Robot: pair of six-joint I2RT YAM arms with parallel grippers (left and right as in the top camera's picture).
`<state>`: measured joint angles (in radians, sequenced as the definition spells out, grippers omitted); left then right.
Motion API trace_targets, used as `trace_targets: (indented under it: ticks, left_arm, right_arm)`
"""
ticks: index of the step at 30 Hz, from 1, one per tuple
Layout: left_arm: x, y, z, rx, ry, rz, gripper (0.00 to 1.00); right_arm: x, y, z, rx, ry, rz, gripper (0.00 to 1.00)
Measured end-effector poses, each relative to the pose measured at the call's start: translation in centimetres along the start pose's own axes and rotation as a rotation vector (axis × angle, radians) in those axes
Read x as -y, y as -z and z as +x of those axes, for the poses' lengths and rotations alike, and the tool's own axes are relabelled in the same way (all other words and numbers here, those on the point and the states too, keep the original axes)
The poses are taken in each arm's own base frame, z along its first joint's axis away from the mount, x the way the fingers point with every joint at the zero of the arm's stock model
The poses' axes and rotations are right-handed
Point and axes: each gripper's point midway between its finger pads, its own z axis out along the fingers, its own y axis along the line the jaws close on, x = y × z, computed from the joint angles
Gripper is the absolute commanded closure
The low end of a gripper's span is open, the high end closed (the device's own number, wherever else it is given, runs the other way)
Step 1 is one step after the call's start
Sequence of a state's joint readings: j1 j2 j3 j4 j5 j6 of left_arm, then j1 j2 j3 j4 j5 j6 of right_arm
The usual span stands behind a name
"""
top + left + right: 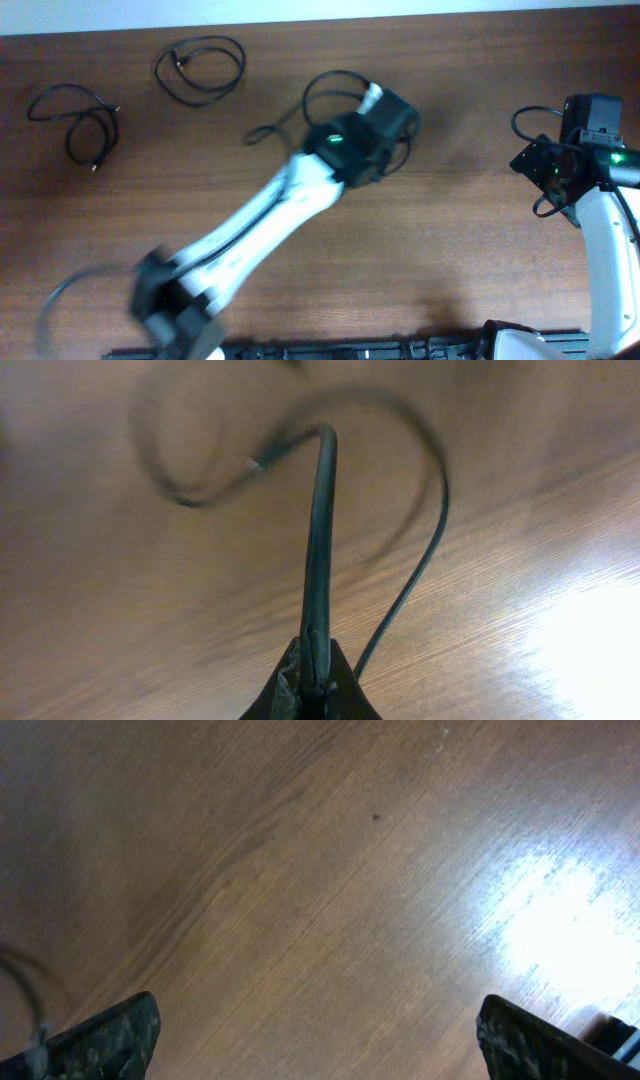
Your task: Untangle cables
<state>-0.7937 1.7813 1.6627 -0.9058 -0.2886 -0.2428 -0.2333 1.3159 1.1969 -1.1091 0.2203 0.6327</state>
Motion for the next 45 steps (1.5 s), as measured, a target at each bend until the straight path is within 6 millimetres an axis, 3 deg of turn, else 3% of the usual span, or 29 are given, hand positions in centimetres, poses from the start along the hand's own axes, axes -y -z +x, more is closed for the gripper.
trace_targets:
  ticks: [2,3,5,6,7,10,12,14,18,21,22,24,26,27,29,31,33,37,39,41,43,45]
  left_arm:
    - [-4.3,8.5,-2.9,0.186,0.094,-0.004,1.0]
    - [-8.4,14.6,-3.4,0.314,0.176,-0.025,1.0]
    - [-14.1,21.3,-1.3,0.419,0.278,-0.102,1.0]
    - [-17.2,23.8,0.6,0.442,0.333,-0.188,1.0]
    - [-21.4,28.0,3.7,0.504,0.424,-0.337,1.0]
    - [-27.7,32.6,9.1,0.497,0.576,-0.669,0.97]
    - [-30.2,33.9,10.6,0.484,0.651,-0.819,1.0]
    - [-32.1,34.0,10.3,0.486,0.705,-0.899,1.0]
    - [-38.9,31.9,12.1,0.337,0.84,-1.136,1.0]
    - [-44.7,31.5,17.5,0.223,1.057,-1.325,1.0]
    - [-46.0,32.1,19.7,0.2,1.13,-1.383,1.0]
    - [-46.8,33.5,22.1,0.24,1.254,-1.43,1.0]
    - [-47.2,32.6,22.6,0.279,1.318,-1.338,1.0]
    - [-47.2,31.3,22.0,0.296,1.333,-1.245,1.0]
    - [-46.8,25.9,21.5,0.234,1.361,-1.006,1.0]
    - [-45.6,18.7,24.1,0.036,1.457,-0.836,1.0]
    - [-43.5,13.4,27.2,-0.129,1.63,-0.744,1.0]
    - [-38.7,7.1,31.8,-0.284,2.047,-0.699,1.0]
    - [-37.2,4.0,33.3,-0.277,2.206,-0.674,0.92]
    - [-36.1,1.2,34.8,-0.258,2.271,-0.638,1.0]
    - [-35.1,-0.4,35.9,-0.251,2.288,-0.617,1.0]
    - [-35.0,-1.8,35.3,-0.222,2.2,-0.573,1.0]
  right_arm:
    - [0.0,0.0,0.0,-0.002,0.0,0.001,0.01]
    - [0.0,0.0,0.0,-0.001,0.0,0.001,0.01]
    - [0.0,0.0,0.0,0.0,0.0,0.001,0.01]
    - [0.0,0.0,0.0,-0.001,0.0,0.001,0.01]
    - [0.0,0.0,0.0,-0.001,0.001,0.001,0.01]
    - [0.0,0.0,0.0,-0.002,0.0,0.001,0.01]
    - [0.0,0.0,0.0,-0.002,0.001,0.001,0.01]
    - [0.0,0.0,0.0,-0.001,0.0,0.001,0.01]
    - [0.0,0.0,0.0,-0.001,0.0,0.001,0.01]
    - [0.0,0.0,0.0,-0.001,0.0,0.001,0.01]
    - [0.0,0.0,0.0,-0.002,0.001,0.001,0.01]
    - [0.0,0.0,0.0,-0.002,0.0,0.002,0.01]
    - [0.0,0.0,0.0,-0.002,0.001,0.002,0.01]
    - [0.0,0.0,0.0,-0.002,0.001,0.002,0.01]
    - [0.0,0.0,0.0,-0.002,0.001,0.002,0.01]
    - [0.0,0.0,0.0,-0.002,0.001,0.002,0.01]
    - [0.0,0.0,0.1,-0.002,0.001,0.002,0.01]
    - [0.0,0.0,0.0,-0.002,0.001,0.002,0.01]
    - [0.1,0.0,0.1,-0.003,0.001,0.003,0.01]
    - [0.0,0.0,0.1,-0.002,0.001,0.002,0.01]
    - [0.0,0.0,0.1,-0.004,0.002,0.003,0.01]
    - [0.0,0.0,0.1,-0.003,0.001,0.003,0.01]
